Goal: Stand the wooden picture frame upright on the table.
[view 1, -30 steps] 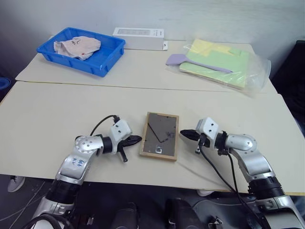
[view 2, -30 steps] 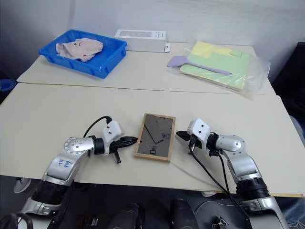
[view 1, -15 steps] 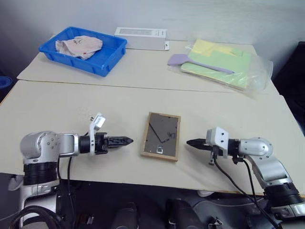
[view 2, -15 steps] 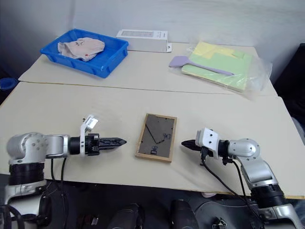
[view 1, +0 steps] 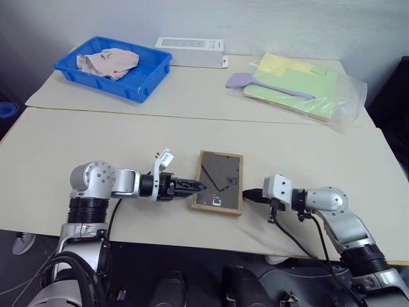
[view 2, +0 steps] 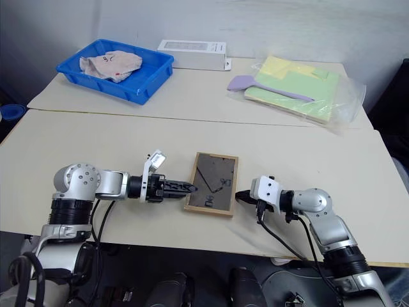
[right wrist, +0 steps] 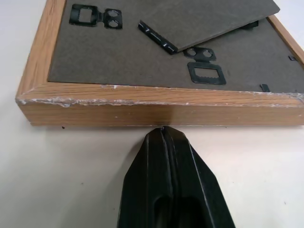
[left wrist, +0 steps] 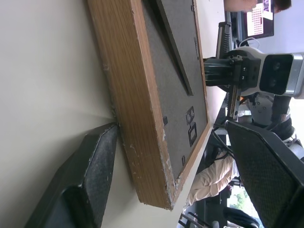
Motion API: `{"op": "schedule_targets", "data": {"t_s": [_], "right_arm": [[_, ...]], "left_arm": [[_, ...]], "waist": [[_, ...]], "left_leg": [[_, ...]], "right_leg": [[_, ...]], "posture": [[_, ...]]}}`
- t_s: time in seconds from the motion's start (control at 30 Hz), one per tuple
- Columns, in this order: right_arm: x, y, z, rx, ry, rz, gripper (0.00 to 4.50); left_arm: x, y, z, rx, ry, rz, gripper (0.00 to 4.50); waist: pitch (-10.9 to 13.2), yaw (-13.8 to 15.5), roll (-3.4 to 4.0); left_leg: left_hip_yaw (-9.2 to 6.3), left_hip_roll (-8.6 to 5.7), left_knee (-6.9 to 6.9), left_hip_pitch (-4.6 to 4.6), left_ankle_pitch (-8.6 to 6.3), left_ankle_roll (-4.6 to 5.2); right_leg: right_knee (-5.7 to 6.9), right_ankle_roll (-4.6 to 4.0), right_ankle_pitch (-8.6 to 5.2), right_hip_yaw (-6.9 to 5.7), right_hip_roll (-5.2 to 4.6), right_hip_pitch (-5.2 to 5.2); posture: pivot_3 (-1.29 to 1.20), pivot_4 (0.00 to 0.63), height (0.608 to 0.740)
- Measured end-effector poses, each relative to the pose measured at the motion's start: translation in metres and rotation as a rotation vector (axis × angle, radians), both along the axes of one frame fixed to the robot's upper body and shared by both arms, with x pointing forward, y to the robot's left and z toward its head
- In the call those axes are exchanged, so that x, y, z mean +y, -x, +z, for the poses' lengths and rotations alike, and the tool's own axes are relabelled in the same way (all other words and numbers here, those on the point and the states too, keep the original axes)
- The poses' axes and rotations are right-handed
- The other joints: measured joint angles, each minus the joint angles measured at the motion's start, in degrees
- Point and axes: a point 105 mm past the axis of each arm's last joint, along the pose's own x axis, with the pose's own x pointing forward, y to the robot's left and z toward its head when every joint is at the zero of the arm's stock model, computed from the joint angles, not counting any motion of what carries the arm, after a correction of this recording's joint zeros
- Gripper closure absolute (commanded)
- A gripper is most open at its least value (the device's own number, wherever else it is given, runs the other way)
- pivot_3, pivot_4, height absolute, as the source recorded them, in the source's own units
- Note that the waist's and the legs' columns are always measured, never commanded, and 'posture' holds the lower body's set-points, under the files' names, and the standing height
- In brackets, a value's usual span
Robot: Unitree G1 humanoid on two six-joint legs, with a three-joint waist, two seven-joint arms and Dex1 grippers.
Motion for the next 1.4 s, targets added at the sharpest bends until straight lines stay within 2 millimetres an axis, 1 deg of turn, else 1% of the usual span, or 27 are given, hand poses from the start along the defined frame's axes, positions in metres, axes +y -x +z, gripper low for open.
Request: {"op": "schedule_targets", "data": {"t_s": [0.17, 0.27, 0.3, 0.37, 0.57, 0.67, 0.83, 0.9, 1.03, 1.4], "right_arm": [[0.008, -0.006, 0.002, -0.017, 0.01, -0.014, 4.5], [0.009, -0.005, 0.004, -0.031, 0.052, -0.016, 4.5], [0.007, -0.004, 0.005, -0.032, 0.067, -0.019, 4.5], [-0.005, -0.002, 0.005, -0.024, 0.096, -0.045, 4.5], [-0.032, -0.002, 0.01, -0.014, 0.143, -0.107, 4.5], [-0.036, -0.001, 0.013, 0.003, 0.143, -0.114, 4.5], [-0.019, 0.006, 0.029, 0.009, 0.098, -0.064, 4.5], [-0.015, 0.008, 0.031, 0.015, 0.091, -0.055, 4.5], [-0.001, 0.012, 0.024, 0.06, 0.08, -0.028, 4.5], [0.002, 0.009, 0.019, 0.084, 0.07, -0.057, 4.5]], "left_arm": [[-0.01, -0.001, -0.001, 0.031, 0.033, -0.001, 0.7], [-0.008, -0.001, 0.0, 0.029, 0.025, 0.005, 0.7], [-0.004, -0.001, 0.0, 0.029, 0.02, 0.011, 0.7], [0.003, 0.0, 0.0, 0.029, 0.011, 0.025, 0.7], [0.007, 0.001, 0.001, 0.015, -0.014, 0.027, 0.7], [0.007, 0.002, 0.001, 0.01, -0.021, 0.023, 0.7], [0.006, 0.002, 0.0, 0.008, -0.023, 0.022, 0.7], [0.005, 0.002, 0.0, 0.008, -0.022, 0.022, 0.7], [-0.001, 0.001, -0.002, 0.011, -0.02, 0.029, 0.7], [-0.002, 0.001, -0.002, 0.024, -0.017, 0.051, 0.7]], "waist": [[0.0, -0.03, 0.0], [0.0, -0.04, 0.0], [0.0, -0.06, 0.0], [0.0, -0.06, 0.0], [0.0, -0.15, 0.0], [0.0, -0.21, 0.0], [0.0, -0.08, 0.0], [0.0, -0.01, 0.0], [0.0, 0.23, -0.01], [-0.02, 0.07, -0.01]], "left_leg": [[0.0, 0.0, 0.01, 0.0, 0.01, -0.02], [0.0, 0.0, 0.01, -0.01, 0.01, -0.02], [-0.01, 0.01, 0.01, -0.01, 0.01, -0.02], [-0.01, 0.01, 0.01, 0.01, 0.02, -0.04], [0.02, 0.02, 0.0, 0.03, 0.04, -0.07], [0.03, 0.02, 0.0, 0.04, 0.04, -0.08], [0.01, 0.03, 0.0, 0.03, 0.05, -0.09], [0.01, 0.03, 0.0, 0.03, 0.05, -0.09], [-0.01, -0.02, 0.0, 0.02, 0.05, -0.08], [0.0, -0.04, 0.01, 0.09, 0.07, -0.09]], "right_leg": [[0.01, 0.0, 0.0, 0.0, 0.0, 0.0], [0.02, 0.0, 0.0, 0.0, 0.0, -0.02], [0.01, 0.0, 0.0, 0.0, 0.01, -0.01], [0.01, 0.0, 0.0, -0.01, 0.01, -0.01], [-0.01, 0.0, 0.0, 0.01, 0.03, -0.01], [0.01, 0.0, 0.0, 0.02, 0.04, -0.02], [-0.03, 0.0, 0.0, 0.02, 0.03, -0.02], [-0.04, 0.0, 0.0, 0.01, 0.03, -0.02], [-0.04, 0.0, 0.0, 0.0, -0.01, 0.0], [-0.09, 0.0, 0.0, 0.01, -0.02, 0.01]], "posture": [[0.0, 0.15, 0.74], [0.0, 0.15, 0.74], [0.0, 0.15, 0.74], [0.0, 0.15, 0.74], [0.0, 0.15, 0.74], [0.0, 0.15, 0.74], [0.0, 0.15, 0.74], [0.0, 0.15, 0.74], [0.0, 0.15, 0.74], [0.0, 0.15, 0.74]]}}
